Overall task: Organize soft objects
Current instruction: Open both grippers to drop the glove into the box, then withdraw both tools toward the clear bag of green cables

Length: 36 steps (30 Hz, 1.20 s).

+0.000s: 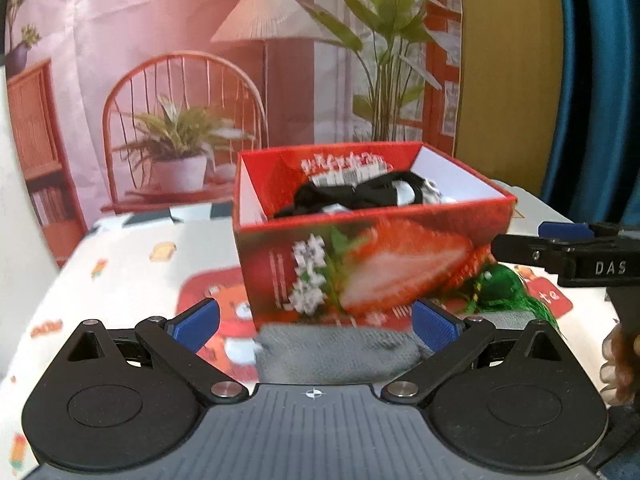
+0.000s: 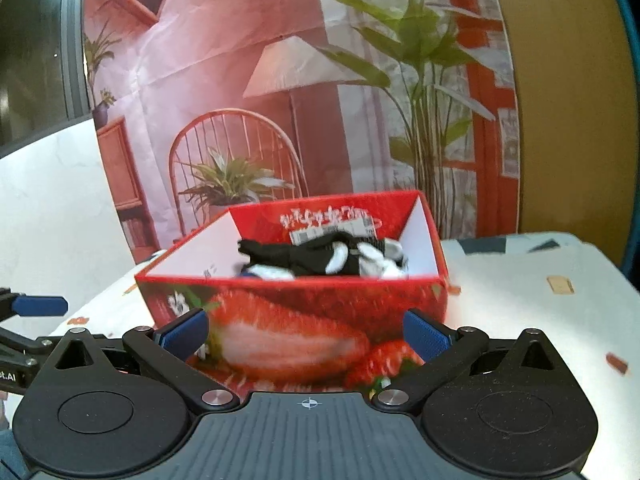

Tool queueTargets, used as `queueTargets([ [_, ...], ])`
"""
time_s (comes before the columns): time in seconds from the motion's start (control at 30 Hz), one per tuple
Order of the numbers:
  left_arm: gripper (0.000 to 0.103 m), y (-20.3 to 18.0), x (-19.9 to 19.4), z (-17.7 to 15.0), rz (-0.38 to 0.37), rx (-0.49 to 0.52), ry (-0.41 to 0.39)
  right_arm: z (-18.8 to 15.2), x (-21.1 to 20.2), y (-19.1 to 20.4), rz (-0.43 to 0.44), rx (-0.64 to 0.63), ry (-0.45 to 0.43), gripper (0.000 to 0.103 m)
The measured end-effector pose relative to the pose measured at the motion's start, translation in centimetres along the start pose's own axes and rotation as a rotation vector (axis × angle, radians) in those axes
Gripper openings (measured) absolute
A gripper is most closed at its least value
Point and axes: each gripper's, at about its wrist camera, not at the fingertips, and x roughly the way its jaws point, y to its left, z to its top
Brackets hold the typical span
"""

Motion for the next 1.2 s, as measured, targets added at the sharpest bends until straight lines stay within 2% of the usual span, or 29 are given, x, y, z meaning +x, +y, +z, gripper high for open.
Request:
queueTargets([
  [0.5,0.103,0.1,1.2,-5.0,-0.004,-0.060,0.114,-6.7,-0.8,0.3,-0.052,-0.024,0.073,0.103],
  [0.83,0.102,-0.3,1.8,-5.8,-0.041,-0.060,0.137,-7.9,0.2,1.5,-0.016,-0.089,0.138,0.103],
  [0.93,0.098,0.0,1.9,-6.0,-0.052,-0.079,0.146,-8.1,0.4,1.8,0.002,-0.098,0.159,0.103],
  [1.07,0.080,0.5,2.4,-6.2,-0.082,-0.116,0.177,-8.3,0.5,2.4,0.032,-0.121,0.187,0.103],
  [1.2,0.067,0.7,2.8,-6.5,-0.115,-0.135,0.201,-8.8,0.8,2.9,0.060,-0.136,0.224,0.102],
])
